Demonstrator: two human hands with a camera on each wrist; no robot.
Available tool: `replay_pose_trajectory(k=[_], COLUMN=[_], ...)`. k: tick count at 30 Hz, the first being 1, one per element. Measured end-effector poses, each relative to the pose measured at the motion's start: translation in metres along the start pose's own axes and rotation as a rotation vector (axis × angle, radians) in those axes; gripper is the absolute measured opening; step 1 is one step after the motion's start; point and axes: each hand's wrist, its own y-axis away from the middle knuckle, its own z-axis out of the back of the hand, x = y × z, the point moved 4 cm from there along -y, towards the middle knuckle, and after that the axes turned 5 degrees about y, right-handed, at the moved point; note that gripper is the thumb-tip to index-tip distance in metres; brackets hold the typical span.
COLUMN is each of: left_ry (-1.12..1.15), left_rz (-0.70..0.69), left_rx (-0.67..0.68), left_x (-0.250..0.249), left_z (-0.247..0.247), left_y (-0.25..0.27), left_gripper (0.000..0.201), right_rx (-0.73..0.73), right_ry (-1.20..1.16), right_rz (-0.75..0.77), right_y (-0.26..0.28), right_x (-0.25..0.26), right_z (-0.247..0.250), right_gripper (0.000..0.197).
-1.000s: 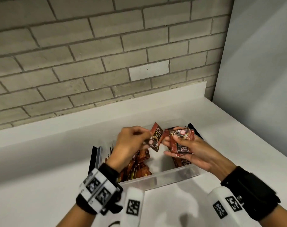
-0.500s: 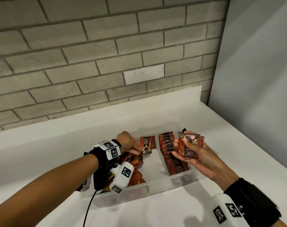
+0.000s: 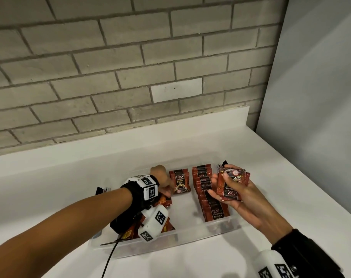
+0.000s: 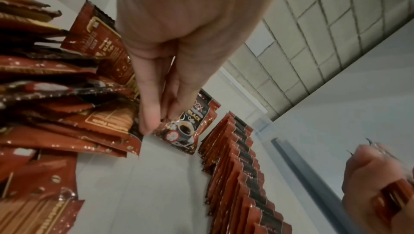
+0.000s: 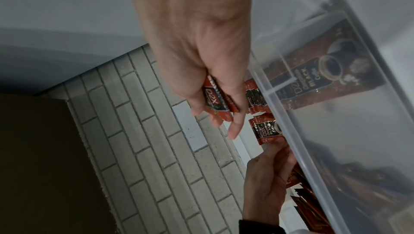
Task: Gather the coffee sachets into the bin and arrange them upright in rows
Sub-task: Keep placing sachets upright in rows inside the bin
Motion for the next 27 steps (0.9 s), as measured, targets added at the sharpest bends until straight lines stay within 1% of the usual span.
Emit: replay_pose_trajectory(k=[1,3,7,10,11,13,15,18,20,21,22,24,25,27], left_ry=[-0.023,-0.044,-0.004,0.075,0.091,0.07,0.03,0.004,-0.003,-0.005,-0.006,0.021,0.049,0.074], left_rz=[-0.001,0.021,0.038,0.084,0.096,0.07,0.032,0.004,0.012,0.031,0.059,0.075,0.065,0.025], left_rx=[0.013,0.009,0.024,-0.026,-0.011,0.034,0.019,-0.003,0.004,0.015,0.032,0.044,0.049,0.065], left_x=[-0.001,0.0,-0.002,0.002,0.003,0.002,0.004,0.006,0.007,0.007,0.007,0.006,0.004,-0.005], left_z=[-0.001,-0.001,-0.005,0.0,-0.001,-0.003,-0.004,-0.002,0.0,0.0,0.001,0.004,0.007,0.014], left_y=[0.001,0.001,-0.004,0.001,0.001,-0.003,-0.006,-0.006,-0.008,-0.006,-0.004,-0.004,-0.002,0.005], left_gripper=[0.019,0.029,0.024,0.029,0.024,0.007,0.014,0.018,0.017,0.015,0.018,0.037,0.04,0.03], right_rx=[0.004,0.003,-0.009,-0.01,-0.009,-0.007,-0.005,-0.01,-0.01,-0.01,-0.014,-0.015,-0.013,0.002], right_ry=[-0.002,-0.006,-0.002,-0.003,-0.002,0.0,0.001,0.0,-0.002,-0.004,-0.005,-0.005,-0.011,-0.047], right_rz=[0.0,0.0,-0.001,0.002,0.003,0.003,-0.001,-0.005,-0.003,0.0,0.001,-0.006,-0.017,-0.05], right_y=[0.0,0.0,0.0,0.0,0.0,0.0,0.001,0.001,0.001,0.001,0.001,0.001,0.001,0.001], right_x=[0.0,0.0,-0.001,0.0,0.0,0.0,0.0,0.001,0.0,0.0,0.0,0.0,0.0,0.0], right_z=[0.0,0.0,0.0,0.0,0.0,0.0,0.0,-0.001,-0.001,-0.001,0.0,0.0,-0.001,-0.003], right_gripper=[0.041,0.041,0.043,0.042,0.042,0.042,0.041,0.039,0.041,0.042,0.042,0.042,0.039,0.029])
